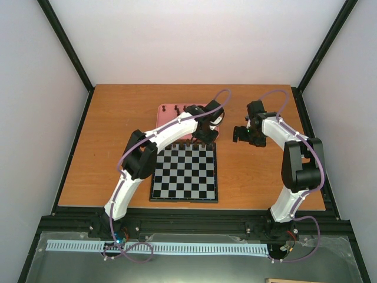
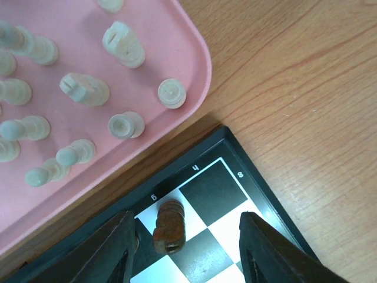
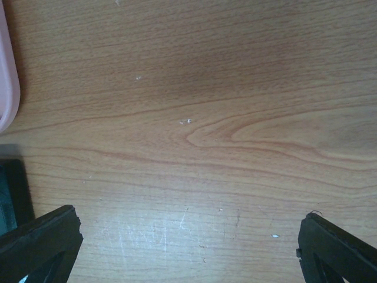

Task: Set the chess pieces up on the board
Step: Place the chess piece on the chessboard, then pick up the chess piece from the storage box.

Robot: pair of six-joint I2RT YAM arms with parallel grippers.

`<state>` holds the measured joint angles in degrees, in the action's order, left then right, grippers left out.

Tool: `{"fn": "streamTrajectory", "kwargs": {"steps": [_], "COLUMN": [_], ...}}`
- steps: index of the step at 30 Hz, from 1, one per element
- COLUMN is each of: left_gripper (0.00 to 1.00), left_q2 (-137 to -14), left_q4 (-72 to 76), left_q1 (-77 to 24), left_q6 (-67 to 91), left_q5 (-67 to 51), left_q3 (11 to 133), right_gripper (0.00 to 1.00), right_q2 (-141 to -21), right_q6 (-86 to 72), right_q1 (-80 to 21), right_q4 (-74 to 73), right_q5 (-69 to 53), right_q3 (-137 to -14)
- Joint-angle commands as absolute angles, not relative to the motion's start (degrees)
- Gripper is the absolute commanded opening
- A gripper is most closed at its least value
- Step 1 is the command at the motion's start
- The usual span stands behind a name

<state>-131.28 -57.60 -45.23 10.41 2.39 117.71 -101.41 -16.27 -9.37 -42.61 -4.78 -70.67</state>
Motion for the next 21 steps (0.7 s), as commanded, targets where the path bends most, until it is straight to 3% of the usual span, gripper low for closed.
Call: {"fn": "streamTrajectory", "kwargs": {"steps": [1, 7, 15, 21], "left_gripper": [0.54, 0.65, 0.64, 0.58], "left_q2": [-128.32, -127.27, -127.9, -127.88], "left_q4": [-59.55, -59.87, -61.58, -63.64], "left_q1": [-46.49, -45.16, -33.84, -26.48], "left_q6": [9.85, 10.29, 13.89, 16.51], "left_q5": [2.91, 6.16, 11.67, 14.93], "left_q3": [123.06, 128.06, 132.4, 130.4], "right_gripper": [1.0, 1.0, 1.0, 1.0], "right_q2": [-100.11, -99.95, -100.34, -101.29], "right_q6": [-16.23, -16.17, -16.04, -16.51], "right_q1": [-9.49, -9.49, -9.49, -9.5], "right_q4": [-42.19, -42.74, -44.39, -45.57], "right_q5": [-4.61, -4.25, -3.58, -3.73], "right_q3": [-72.06, -72.39, -74.97, -76.9]}}
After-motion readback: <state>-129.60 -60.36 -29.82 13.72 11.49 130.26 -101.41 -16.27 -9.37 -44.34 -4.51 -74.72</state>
